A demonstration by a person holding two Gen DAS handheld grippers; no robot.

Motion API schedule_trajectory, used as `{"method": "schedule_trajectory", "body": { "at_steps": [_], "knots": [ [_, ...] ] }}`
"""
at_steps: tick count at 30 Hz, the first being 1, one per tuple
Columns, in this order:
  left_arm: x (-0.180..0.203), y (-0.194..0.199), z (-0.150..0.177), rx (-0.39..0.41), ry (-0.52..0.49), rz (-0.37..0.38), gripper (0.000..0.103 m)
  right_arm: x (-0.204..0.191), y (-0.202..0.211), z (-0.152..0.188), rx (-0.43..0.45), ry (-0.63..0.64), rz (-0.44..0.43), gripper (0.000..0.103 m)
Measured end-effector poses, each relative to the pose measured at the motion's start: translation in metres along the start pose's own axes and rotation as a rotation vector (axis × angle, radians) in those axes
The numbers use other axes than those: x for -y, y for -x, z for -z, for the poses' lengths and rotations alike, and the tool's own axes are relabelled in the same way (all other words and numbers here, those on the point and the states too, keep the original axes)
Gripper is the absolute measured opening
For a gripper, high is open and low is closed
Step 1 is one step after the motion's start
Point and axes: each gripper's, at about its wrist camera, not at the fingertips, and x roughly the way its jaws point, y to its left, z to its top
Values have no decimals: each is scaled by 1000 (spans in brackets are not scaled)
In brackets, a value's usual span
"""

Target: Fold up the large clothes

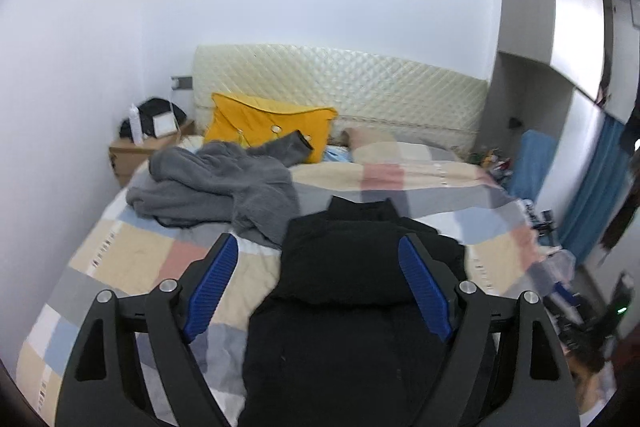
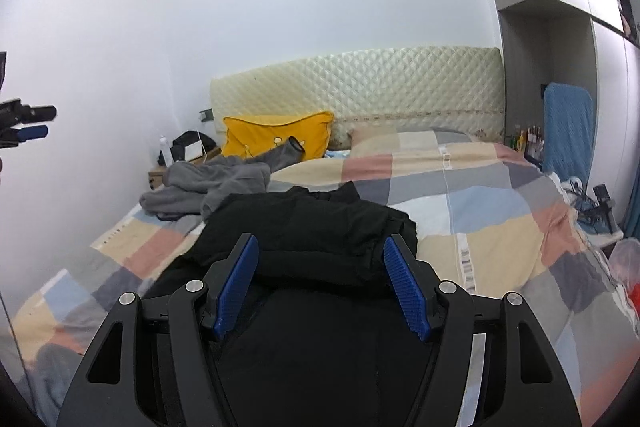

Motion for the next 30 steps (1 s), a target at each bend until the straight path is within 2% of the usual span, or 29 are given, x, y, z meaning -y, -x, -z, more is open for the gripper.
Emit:
{"method": "schedule_trajectory", "body": {
  "at_steps": [2,5,13,19,27,30],
  "knots": [
    [-3,4,1,-46,18,43,84,3,4,5,-21,-32,-16,64],
    [-18,-7,22,-155,50,80,84,8,5,21,-69,-70,-18,64],
    [-75,-70,109,-376,129,2,84,30,-8,68,-208,-144,13,64],
    [-101,-105,157,-492,185,-16,84,45,-21,91,-276,-200,13,64],
    [-113,-153,211,-677,225,4,84,68,-35,102,-358,-312,-46,64],
    [-119,-169,233,-752,286,37,84,82,-40,100,-412,-348,-77,64]
  ]
}}
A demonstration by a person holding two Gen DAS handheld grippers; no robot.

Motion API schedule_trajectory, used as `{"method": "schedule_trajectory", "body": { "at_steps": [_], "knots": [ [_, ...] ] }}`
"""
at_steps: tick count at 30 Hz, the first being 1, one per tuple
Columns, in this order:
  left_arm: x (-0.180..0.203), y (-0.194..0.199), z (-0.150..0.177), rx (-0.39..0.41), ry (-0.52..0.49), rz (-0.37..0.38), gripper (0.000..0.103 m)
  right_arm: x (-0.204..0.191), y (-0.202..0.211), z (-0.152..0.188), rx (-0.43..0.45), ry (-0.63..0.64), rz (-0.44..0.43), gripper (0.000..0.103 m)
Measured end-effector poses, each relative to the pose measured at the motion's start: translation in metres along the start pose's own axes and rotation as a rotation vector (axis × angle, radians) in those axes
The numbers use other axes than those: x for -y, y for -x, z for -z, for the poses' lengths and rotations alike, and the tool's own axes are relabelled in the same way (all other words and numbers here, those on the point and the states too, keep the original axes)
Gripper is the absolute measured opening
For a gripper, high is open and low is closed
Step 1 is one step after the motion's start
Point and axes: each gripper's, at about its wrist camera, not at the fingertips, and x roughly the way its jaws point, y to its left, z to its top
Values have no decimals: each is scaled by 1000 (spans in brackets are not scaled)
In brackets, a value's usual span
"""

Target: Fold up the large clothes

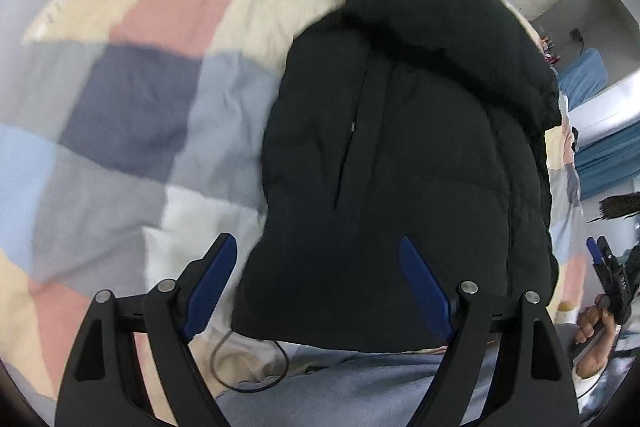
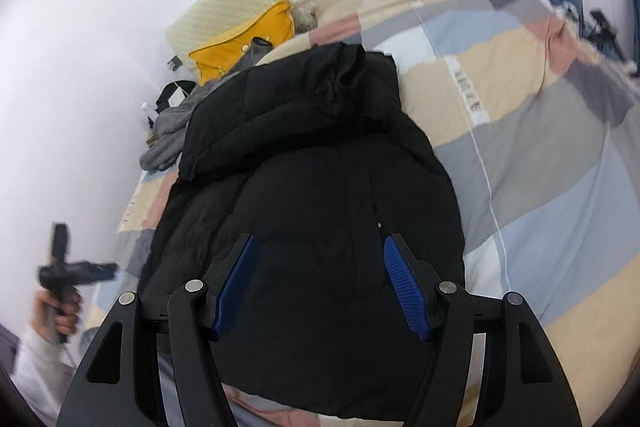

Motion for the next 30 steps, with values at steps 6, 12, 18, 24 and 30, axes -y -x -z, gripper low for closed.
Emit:
{"method": "schedule_trajectory", "body": {
  "at_steps": [6,12,18,24,30],
  "knots": [
    [-17,-22,2,-92,95,75,84,12,-13,-3,-205,40,2,65],
    [-29,-41,3,-199,164,88,84,44,-31,4,-374,-87,-72,71],
    [-35,-53,2,-252,199,-6,84,74,-48,12,-469,-233,-111,76],
    [-41,-70,4,-323,235,-16,84,94,-54,15,-499,-314,-55,78],
    [-47,-74,8,-343,257,1,84,121,-62,23,-563,-424,47,80]
  ]
}}
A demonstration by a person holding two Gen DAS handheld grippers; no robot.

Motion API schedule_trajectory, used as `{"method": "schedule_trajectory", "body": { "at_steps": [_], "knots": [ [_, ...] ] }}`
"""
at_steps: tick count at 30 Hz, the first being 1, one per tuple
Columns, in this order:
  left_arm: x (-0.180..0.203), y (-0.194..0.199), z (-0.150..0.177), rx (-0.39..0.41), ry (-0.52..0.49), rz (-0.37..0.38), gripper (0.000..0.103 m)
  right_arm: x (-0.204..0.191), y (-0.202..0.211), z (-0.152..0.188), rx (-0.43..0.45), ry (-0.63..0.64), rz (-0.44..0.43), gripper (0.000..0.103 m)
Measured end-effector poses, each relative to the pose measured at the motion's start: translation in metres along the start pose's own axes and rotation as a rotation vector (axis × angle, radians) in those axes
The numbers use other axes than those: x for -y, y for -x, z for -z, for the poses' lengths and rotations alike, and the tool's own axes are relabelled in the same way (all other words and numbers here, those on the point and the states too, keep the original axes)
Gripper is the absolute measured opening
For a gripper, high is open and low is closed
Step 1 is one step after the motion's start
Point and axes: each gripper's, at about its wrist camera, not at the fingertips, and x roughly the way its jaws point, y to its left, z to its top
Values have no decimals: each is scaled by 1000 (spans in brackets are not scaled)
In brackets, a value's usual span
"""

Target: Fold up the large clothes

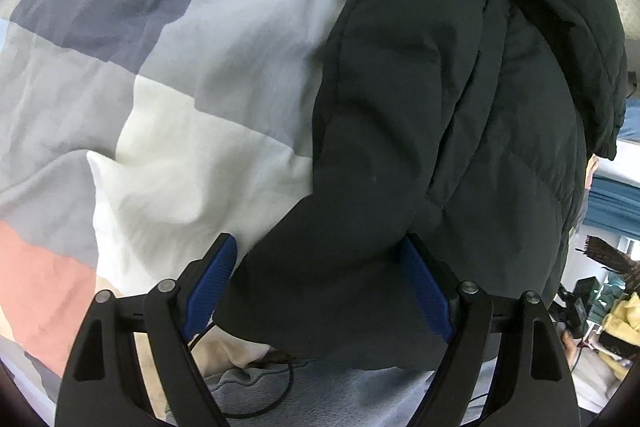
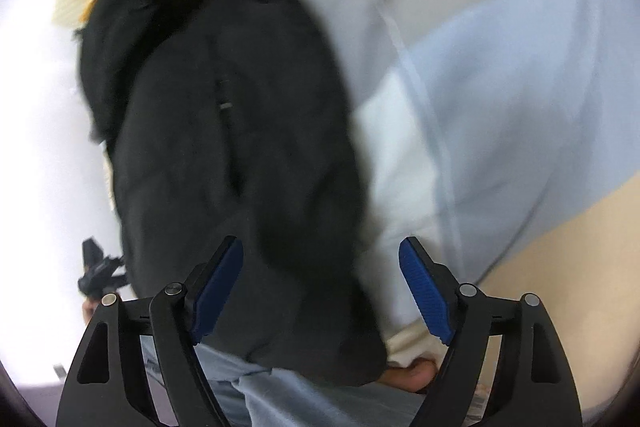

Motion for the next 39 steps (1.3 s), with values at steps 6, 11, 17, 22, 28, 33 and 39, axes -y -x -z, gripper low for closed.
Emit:
{"method": "schedule_trajectory", "body": {
  "at_steps": [6,11,17,22,28,33,39],
  "knots": [
    [-5,0,-3,31,9,53,84,-21,-24,2,-139,120,-70,80],
    [-3,-3,-1,23,-62,129,78,-46,-25,7,-147,232,-182,81],
    [-3,-2,7,4,-97,215,62,-54,-10,11,-92,275,-272,81],
    [-7,-10,1,-22,-47,164,63,-52,-30,5,-151,232,-185,81],
    [-10,-17,-5,-58,-14,135,72,-47,-39,6,-198,197,-95,81],
    [5,-18,-11,-96,-129,223,72,-74,-21,15,-134,332,-232,82],
    [39,-4,-1,-46,-308,314,58,-84,-12,24,-61,408,-227,51]
  ]
}}
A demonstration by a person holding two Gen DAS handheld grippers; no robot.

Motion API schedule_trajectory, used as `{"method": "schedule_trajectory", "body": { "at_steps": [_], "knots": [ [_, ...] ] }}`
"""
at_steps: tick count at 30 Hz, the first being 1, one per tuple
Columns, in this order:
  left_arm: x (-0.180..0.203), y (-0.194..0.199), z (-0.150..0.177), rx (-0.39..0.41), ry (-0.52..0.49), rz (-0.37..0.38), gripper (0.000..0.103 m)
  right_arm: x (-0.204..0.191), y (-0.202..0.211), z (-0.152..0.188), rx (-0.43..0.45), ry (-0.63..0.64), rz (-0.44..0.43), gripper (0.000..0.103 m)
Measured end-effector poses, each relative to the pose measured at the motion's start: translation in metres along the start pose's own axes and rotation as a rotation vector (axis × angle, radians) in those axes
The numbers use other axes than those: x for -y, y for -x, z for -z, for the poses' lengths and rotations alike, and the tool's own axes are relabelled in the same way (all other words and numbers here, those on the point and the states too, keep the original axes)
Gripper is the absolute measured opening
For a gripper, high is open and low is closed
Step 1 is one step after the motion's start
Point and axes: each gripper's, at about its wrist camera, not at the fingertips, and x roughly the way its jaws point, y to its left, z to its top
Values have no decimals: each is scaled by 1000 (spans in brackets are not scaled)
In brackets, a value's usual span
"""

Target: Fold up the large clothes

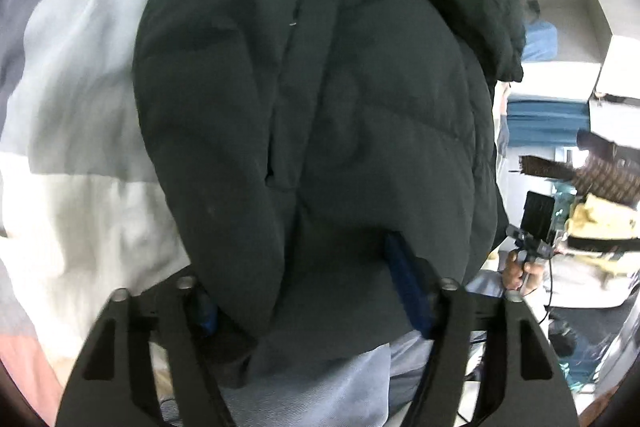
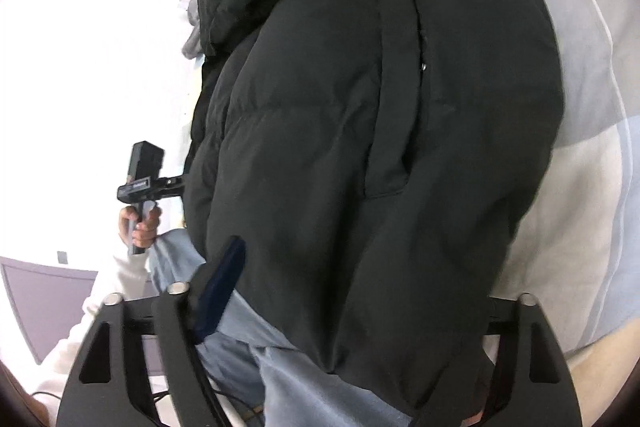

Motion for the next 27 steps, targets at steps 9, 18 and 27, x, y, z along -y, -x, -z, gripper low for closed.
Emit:
{"method": "schedule_trajectory", "body": {
  "at_steps": [9,18,27],
  "knots": [
    [31,0,1,174,-58,-59,4,-12,8,17,204,99,38,8],
    [46,44,18,396,-44,45,3,-42,78,24,472,96,-63,6],
    [66,114,52,506,-61,189,3,-72,132,57,624,103,-161,6]
  ]
}}
